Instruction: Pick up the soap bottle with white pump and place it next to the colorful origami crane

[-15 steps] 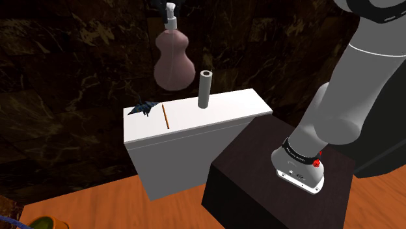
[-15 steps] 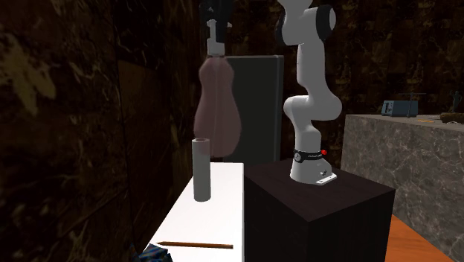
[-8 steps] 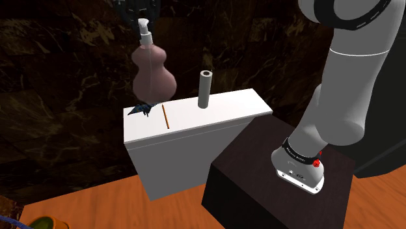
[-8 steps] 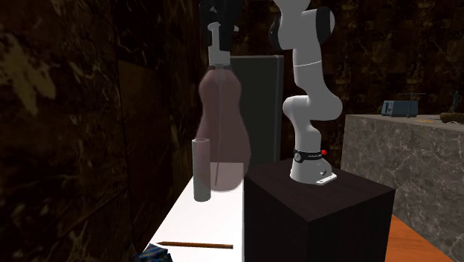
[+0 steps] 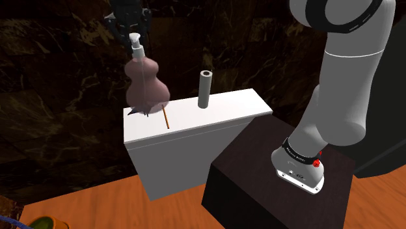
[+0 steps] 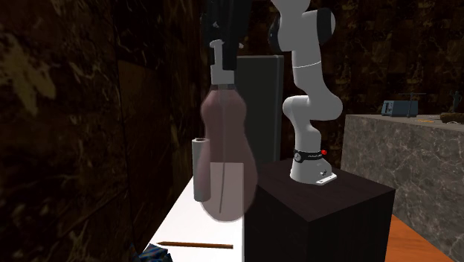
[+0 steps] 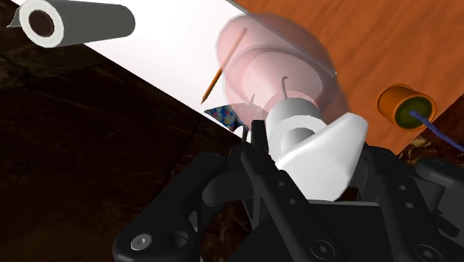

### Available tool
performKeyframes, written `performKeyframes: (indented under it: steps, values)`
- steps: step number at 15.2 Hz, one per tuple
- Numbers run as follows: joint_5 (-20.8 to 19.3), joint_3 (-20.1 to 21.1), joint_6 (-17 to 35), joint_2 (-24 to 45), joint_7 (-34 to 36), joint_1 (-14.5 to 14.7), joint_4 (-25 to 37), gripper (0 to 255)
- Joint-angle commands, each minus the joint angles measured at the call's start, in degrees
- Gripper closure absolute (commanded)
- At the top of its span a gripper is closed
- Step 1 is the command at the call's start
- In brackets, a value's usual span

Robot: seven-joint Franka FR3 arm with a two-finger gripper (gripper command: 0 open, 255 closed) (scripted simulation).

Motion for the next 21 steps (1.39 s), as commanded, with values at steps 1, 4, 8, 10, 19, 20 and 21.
performKeyframes:
  steps: [1, 4, 8, 10, 19, 20, 21]
  values:
    - [0.14, -0.03, 1.83, -0.62, -0.06, -0.26, -2.31, 255]
    - [0.31, -0.05, 4.55, -1.38, -0.03, -0.54, -5.79, 255]
    - [0.46, -0.09, 7.98, -2.08, 0.02, -0.82, -9.91, 255]
    - [0.50, -0.11, 9.63, -2.30, 0.05, -0.93, -11.78, 255]
    - [0.46, -0.23, 16.65, -2.50, 0.28, -1.26, -19.01, 255]
    - [0.44, -0.25, 17.40, -2.45, 0.32, -1.28, -19.71, 255]
    - [0.41, -0.26, 18.14, -2.39, 0.35, -1.30, -20.39, 255]
